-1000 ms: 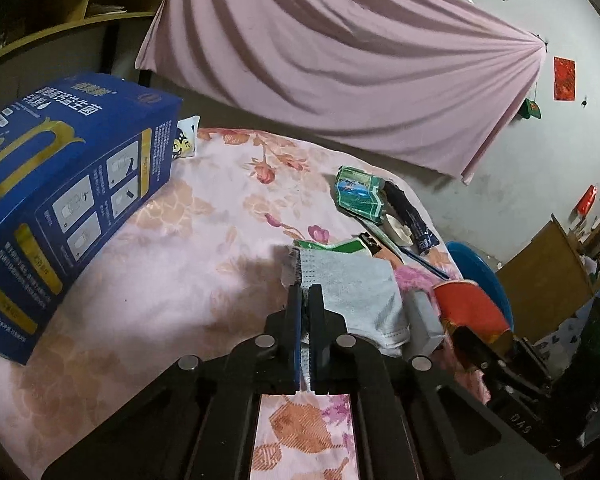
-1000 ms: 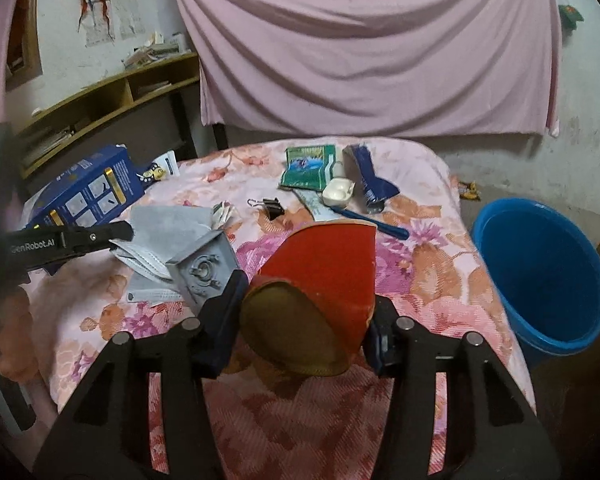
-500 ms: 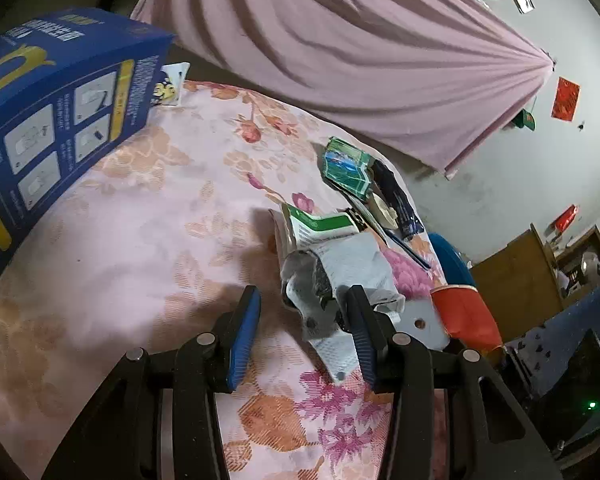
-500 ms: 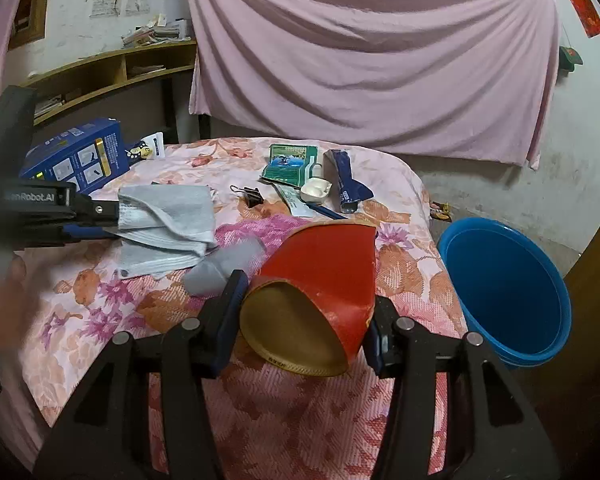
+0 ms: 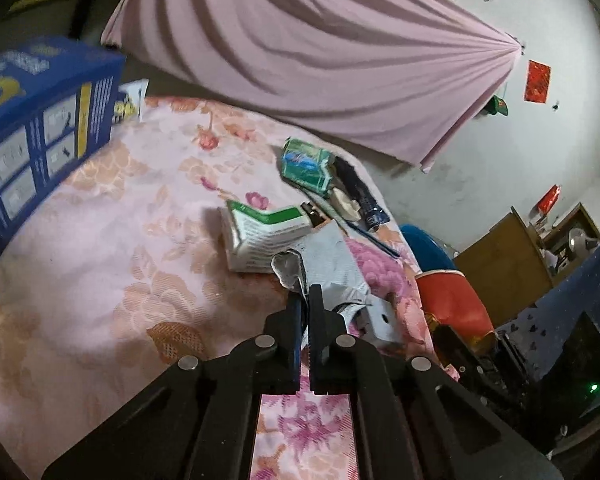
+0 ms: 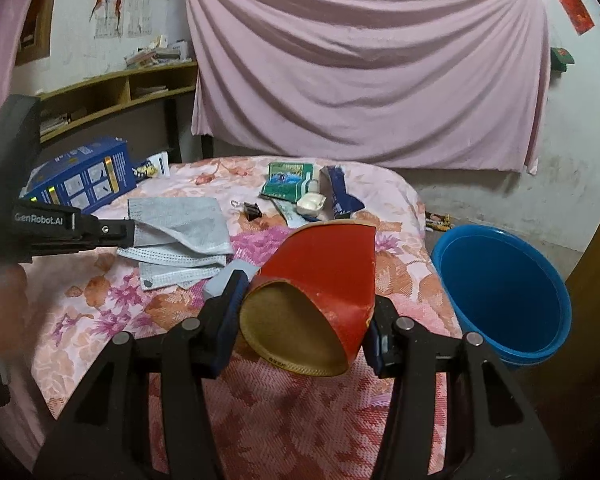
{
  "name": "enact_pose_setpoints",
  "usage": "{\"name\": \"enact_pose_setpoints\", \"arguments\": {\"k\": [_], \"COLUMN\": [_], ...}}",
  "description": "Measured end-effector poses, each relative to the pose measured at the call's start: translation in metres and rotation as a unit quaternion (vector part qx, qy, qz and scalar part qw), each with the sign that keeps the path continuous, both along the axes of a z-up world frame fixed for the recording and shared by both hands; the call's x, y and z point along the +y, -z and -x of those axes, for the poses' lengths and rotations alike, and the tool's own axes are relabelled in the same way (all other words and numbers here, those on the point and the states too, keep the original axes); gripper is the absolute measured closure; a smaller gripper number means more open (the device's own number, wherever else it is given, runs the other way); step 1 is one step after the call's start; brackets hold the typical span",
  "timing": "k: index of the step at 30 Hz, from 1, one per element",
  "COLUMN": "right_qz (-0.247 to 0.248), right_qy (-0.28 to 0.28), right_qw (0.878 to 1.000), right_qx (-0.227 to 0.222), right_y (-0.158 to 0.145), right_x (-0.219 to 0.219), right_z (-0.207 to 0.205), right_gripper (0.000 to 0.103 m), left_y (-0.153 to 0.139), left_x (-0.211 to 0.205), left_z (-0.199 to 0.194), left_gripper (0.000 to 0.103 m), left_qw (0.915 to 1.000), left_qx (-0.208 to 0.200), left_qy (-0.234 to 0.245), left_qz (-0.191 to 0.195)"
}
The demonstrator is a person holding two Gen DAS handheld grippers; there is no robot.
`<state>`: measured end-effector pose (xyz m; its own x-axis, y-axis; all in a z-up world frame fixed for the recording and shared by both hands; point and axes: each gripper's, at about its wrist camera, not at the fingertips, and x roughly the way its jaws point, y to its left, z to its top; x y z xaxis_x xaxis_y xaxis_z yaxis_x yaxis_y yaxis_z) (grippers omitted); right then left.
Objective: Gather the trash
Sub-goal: 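Carry cup and mask over the blue basin and open both tools to drop them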
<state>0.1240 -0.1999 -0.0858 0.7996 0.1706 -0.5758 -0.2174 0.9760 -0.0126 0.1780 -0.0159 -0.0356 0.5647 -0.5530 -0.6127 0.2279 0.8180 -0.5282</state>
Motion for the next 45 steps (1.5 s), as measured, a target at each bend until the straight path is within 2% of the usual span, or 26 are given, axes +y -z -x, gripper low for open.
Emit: {"name": "enact_pose_setpoints", "arguments": {"k": [6,12,17,21,25,28,34,38,43,44,45], "right_qz": [-0.013,-0.008,0.021,0.049,0.066,0.060,0.029,0.015,0.000,-0.006,-0.007], "right_qy": [0.008,0.027,0.064,0.103,0.141,0.167,0.194,0.199,0.192,0.188,0.188], "right_qw": [0.998,0.991,0.981,0.974,0.970,0.971,0.978,0.980,0.981,0.981,0.981], "right_qx": [-0.058,-0.131,-0.180,-0.195,-0.187,-0.158,-0.070,-0.012,0.034,0.043,0.049], "right_y": [-0.017,-0.045,-0.070,-0.081,-0.081,-0.074,-0.034,-0.008,0.016,0.020,0.022], "right_x": [-0.007,-0.024,-0.059,-0.093,-0.127,-0.157,-0.200,-0.217,-0.228,-0.230,-0.231], "right_z": [0.013,0.024,0.022,0.018,0.011,-0.004,-0.035,-0.053,-0.066,-0.068,-0.069], "right_gripper": [0.026,0.026,0.026,0.026,0.026,0.026,0.026,0.026,0.025,0.025,0.024], "left_y": [-0.034,-0.074,-0.097,-0.106,-0.099,-0.086,-0.064,-0.047,-0.032,-0.029,-0.026], "left_x": [-0.019,-0.044,-0.090,-0.141,-0.193,-0.231,-0.284,-0.303,-0.310,-0.308,-0.307], "left_z": [0.024,0.040,0.031,0.012,-0.016,-0.042,-0.085,-0.111,-0.121,-0.124,-0.126], "left_gripper": [0.103,0.103,0.103,0.103,0.103,0.103,0.103,0.103,0.101,0.099,0.092], "left_qw": [0.9950,0.9793,0.9680,0.9634,0.9666,0.9767,0.9884,0.9896,0.9882,0.9877,0.9874], "left_qx": [-0.087,-0.189,-0.245,-0.262,-0.239,-0.181,-0.074,-0.027,0.004,0.014,0.023], "left_qy": [-0.009,-0.010,0.016,0.053,0.091,0.116,0.131,0.139,0.143,0.146,0.147], "left_qz": [-0.048,-0.073,-0.052,-0.022,-0.009,-0.006,-0.017,-0.029,-0.054,-0.054,-0.053]}}
